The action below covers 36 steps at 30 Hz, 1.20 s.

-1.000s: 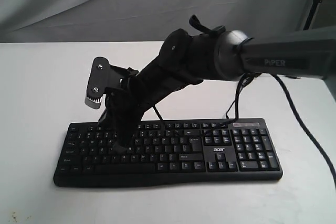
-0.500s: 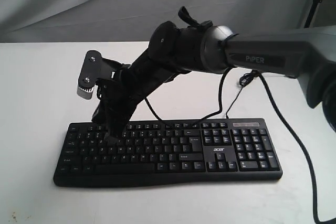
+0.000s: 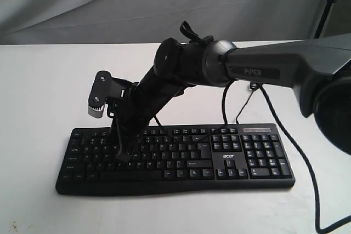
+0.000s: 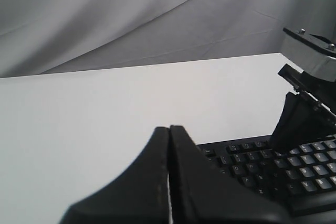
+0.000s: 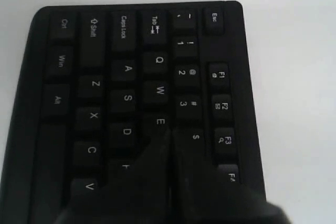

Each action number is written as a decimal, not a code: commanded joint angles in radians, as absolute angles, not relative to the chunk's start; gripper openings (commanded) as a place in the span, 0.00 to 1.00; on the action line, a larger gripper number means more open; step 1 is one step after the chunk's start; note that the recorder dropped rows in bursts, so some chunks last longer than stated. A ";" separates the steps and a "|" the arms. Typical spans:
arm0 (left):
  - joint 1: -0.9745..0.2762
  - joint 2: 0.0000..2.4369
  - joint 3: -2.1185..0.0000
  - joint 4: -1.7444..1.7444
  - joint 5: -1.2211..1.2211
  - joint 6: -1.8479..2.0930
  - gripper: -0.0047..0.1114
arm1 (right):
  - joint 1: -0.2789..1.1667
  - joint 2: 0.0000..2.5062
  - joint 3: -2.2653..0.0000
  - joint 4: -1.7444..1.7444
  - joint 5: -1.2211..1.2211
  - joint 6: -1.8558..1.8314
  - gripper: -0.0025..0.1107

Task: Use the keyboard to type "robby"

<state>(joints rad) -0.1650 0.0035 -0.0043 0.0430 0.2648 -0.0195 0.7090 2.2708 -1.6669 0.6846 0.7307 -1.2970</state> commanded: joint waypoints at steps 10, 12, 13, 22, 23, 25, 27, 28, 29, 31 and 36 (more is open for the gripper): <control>-0.171 0.000 0.000 0.048 0.259 -0.022 0.04 | 0.736 2.273 -1.673 0.666 0.714 -1.273 0.02; -0.171 0.000 0.000 0.048 0.259 -0.022 0.04 | 0.736 2.273 -1.673 0.658 0.707 -1.267 0.02; -0.171 0.000 0.000 0.048 0.259 -0.022 0.04 | 0.736 2.273 -1.673 0.656 0.694 -1.263 0.02; -0.171 0.000 0.000 0.048 0.259 -0.022 0.04 | 0.736 2.273 -1.673 0.627 0.696 -1.248 0.02; -0.171 0.000 0.000 0.048 0.259 -0.022 0.04 | 0.736 2.273 -1.673 0.627 0.698 -1.246 0.02; -0.171 0.000 0.000 0.048 0.259 -0.022 0.04 | 0.736 2.273 -1.673 0.627 0.698 -1.242 0.02; -0.171 0.000 0.000 0.048 0.259 -0.022 0.04 | 0.736 2.273 -1.673 0.627 0.698 -1.238 0.02; -0.171 0.000 0.000 0.048 0.259 -0.022 0.04 | 0.736 2.273 -1.673 0.627 0.700 -1.233 0.02; -0.171 0.000 0.000 0.048 0.259 -0.022 0.04 | 0.736 2.273 -1.673 0.627 0.699 -1.230 0.02; -0.171 0.000 0.000 0.048 0.259 -0.022 0.04 | 0.736 2.275 -1.673 0.627 0.699 -1.226 0.02; -0.171 0.000 0.000 0.048 0.259 -0.022 0.04 | 0.736 2.275 -1.673 0.627 0.699 -1.222 0.02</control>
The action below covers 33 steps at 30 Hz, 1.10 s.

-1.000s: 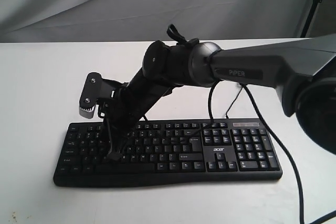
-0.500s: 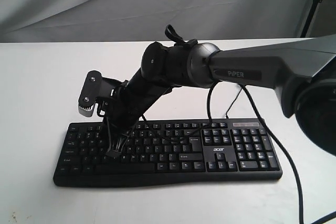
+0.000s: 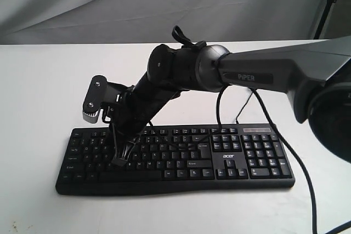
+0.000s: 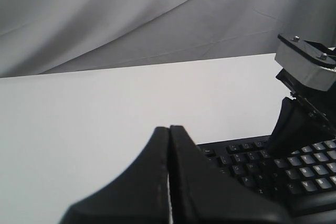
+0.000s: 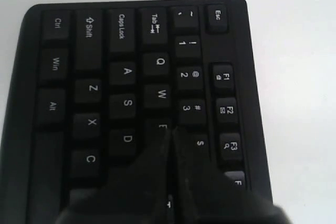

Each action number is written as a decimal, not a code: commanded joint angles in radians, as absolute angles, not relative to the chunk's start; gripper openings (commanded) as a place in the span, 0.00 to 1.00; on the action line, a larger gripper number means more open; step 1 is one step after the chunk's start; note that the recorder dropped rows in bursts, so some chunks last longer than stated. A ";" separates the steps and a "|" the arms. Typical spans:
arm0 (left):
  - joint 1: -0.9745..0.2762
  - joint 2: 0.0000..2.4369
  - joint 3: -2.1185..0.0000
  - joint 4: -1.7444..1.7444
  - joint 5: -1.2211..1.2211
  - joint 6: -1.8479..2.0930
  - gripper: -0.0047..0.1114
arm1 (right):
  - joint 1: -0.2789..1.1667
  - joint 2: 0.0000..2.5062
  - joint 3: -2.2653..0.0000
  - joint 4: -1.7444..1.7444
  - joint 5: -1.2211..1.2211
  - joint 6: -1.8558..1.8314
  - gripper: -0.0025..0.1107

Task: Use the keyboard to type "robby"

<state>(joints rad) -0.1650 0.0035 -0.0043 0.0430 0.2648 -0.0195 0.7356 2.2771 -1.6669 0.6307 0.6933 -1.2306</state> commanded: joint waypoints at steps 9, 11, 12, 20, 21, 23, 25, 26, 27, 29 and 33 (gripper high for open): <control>-0.171 0.000 0.000 0.048 0.259 -0.022 0.04 | 0.736 2.275 -1.673 0.627 0.697 -1.203 0.02; -0.171 0.000 0.000 0.048 0.259 -0.022 0.04 | 0.736 2.275 -1.673 0.627 0.697 -1.203 0.02; -0.171 0.000 0.000 0.048 0.259 -0.022 0.04 | 0.736 2.275 -1.673 0.627 0.697 -1.203 0.02; -0.171 0.000 0.000 0.048 0.259 -0.022 0.04 | 0.736 2.275 -1.673 0.627 0.697 -1.203 0.02; -0.171 0.000 0.000 0.048 0.259 -0.022 0.04 | 0.736 2.275 -1.673 0.627 0.697 -1.202 0.02; -0.171 0.000 0.000 0.048 0.259 -0.022 0.04 | 0.736 2.275 -1.673 0.627 0.697 -1.202 0.02; -0.171 0.000 0.000 0.048 0.259 -0.022 0.04 | 0.736 2.275 -1.673 0.627 0.697 -1.199 0.02; -0.171 0.000 0.000 0.048 0.259 -0.022 0.04 | 0.736 2.275 -1.673 0.627 0.697 -1.199 0.02; -0.171 0.000 0.000 0.048 0.259 -0.022 0.04 | 0.736 2.275 -1.673 0.627 0.697 -1.199 0.02; -0.171 0.000 0.000 0.048 0.259 -0.022 0.04 | 0.736 2.275 -1.673 0.627 0.697 -1.198 0.02; -0.171 0.000 0.000 0.048 0.259 -0.022 0.04 | 0.736 2.275 -1.673 0.627 0.697 -1.195 0.02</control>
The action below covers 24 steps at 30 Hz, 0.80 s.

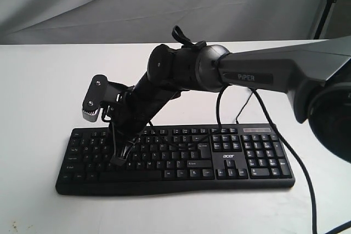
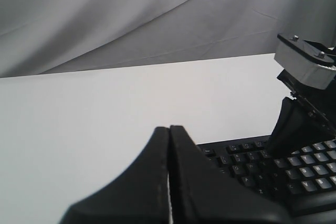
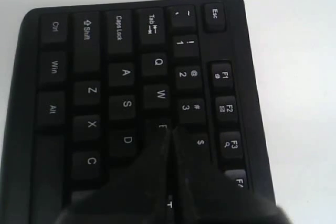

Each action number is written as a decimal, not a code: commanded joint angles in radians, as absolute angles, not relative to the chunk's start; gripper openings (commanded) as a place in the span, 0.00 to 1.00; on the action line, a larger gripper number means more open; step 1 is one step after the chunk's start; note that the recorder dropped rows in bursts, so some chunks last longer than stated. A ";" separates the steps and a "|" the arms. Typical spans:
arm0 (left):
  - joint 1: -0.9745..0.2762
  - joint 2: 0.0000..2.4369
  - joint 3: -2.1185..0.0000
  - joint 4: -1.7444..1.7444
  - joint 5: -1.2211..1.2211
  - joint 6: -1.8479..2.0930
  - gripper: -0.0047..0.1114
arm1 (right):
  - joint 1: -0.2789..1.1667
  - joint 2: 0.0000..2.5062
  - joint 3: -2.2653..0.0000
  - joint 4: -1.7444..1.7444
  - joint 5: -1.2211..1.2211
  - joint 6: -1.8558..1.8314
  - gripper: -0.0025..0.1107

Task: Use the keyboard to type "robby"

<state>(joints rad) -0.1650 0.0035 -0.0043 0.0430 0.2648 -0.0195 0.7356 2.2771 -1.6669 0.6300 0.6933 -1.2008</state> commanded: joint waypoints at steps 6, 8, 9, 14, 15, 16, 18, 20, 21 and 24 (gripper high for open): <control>-0.171 0.000 0.000 0.048 0.259 -0.022 0.04 | 0.737 2.275 -1.673 0.631 0.692 -1.189 0.02; -0.171 0.000 0.000 0.048 0.259 -0.022 0.04 | 0.737 2.275 -1.673 0.631 0.690 -1.185 0.02; -0.171 0.000 0.000 0.048 0.259 -0.022 0.04 | 0.737 2.275 -1.673 0.631 0.686 -1.179 0.02; -0.171 0.000 0.000 0.048 0.259 -0.022 0.04 | 0.737 2.275 -1.673 0.631 0.684 -1.176 0.02; -0.171 0.000 0.000 0.048 0.259 -0.022 0.04 | 0.743 2.275 -1.673 0.631 0.682 -1.177 0.02; -0.171 0.000 0.000 0.048 0.259 -0.022 0.04 | 0.748 2.276 -1.673 0.631 0.682 -1.177 0.02; -0.171 0.000 0.000 0.048 0.259 -0.022 0.04 | 0.748 2.293 -1.673 0.627 0.673 -1.177 0.02; -0.171 0.000 0.000 0.048 0.259 -0.022 0.04 | 0.746 2.311 -1.673 0.616 0.673 -1.169 0.02; -0.171 0.000 0.000 0.048 0.259 -0.022 0.04 | 0.746 2.316 -1.673 0.616 0.677 -1.169 0.02; -0.171 0.000 0.000 0.048 0.259 -0.022 0.04 | 0.746 2.311 -1.673 0.604 0.674 -1.169 0.02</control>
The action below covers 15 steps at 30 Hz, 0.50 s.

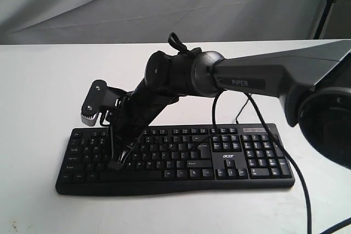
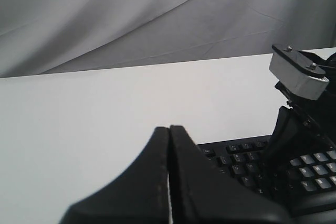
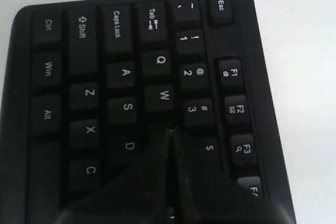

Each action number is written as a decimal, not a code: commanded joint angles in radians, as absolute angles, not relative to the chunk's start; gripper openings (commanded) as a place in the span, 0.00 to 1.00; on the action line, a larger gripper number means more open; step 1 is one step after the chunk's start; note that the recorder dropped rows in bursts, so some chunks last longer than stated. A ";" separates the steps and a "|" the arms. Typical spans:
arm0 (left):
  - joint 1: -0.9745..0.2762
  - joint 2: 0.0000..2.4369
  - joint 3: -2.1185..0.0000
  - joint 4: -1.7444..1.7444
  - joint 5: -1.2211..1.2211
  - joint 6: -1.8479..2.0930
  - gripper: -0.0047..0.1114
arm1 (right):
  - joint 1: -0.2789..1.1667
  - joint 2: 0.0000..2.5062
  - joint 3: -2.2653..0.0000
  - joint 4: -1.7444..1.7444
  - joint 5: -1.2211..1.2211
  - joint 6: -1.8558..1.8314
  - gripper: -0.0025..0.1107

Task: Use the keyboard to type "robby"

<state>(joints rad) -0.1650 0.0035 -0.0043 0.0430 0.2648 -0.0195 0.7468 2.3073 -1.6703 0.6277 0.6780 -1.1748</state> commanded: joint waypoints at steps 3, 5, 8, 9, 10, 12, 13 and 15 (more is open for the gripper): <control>-0.171 0.000 0.000 0.048 0.259 -0.022 0.04 | 0.746 2.285 -1.673 0.542 0.679 -1.116 0.02; -0.171 0.000 0.000 0.048 0.259 -0.022 0.04 | 0.746 2.260 -1.673 0.533 0.681 -1.109 0.02; -0.171 0.000 0.000 0.048 0.259 -0.022 0.04 | 0.746 2.239 -1.673 0.556 0.681 -1.113 0.02; -0.171 0.000 0.000 0.048 0.259 -0.022 0.04 | 0.746 2.239 -1.673 0.556 0.681 -1.113 0.02; -0.171 0.000 0.000 0.048 0.259 -0.022 0.04 | 0.746 2.239 -1.673 0.556 0.681 -1.113 0.02; -0.171 0.000 0.000 0.048 0.259 -0.022 0.04 | 0.746 2.239 -1.673 0.557 0.685 -1.113 0.02; -0.171 0.000 0.000 0.048 0.259 -0.022 0.04 | 0.746 2.239 -1.673 0.561 0.685 -1.113 0.02; -0.171 0.000 0.000 0.048 0.259 -0.022 0.04 | 0.746 2.239 -1.673 0.568 0.685 -1.113 0.02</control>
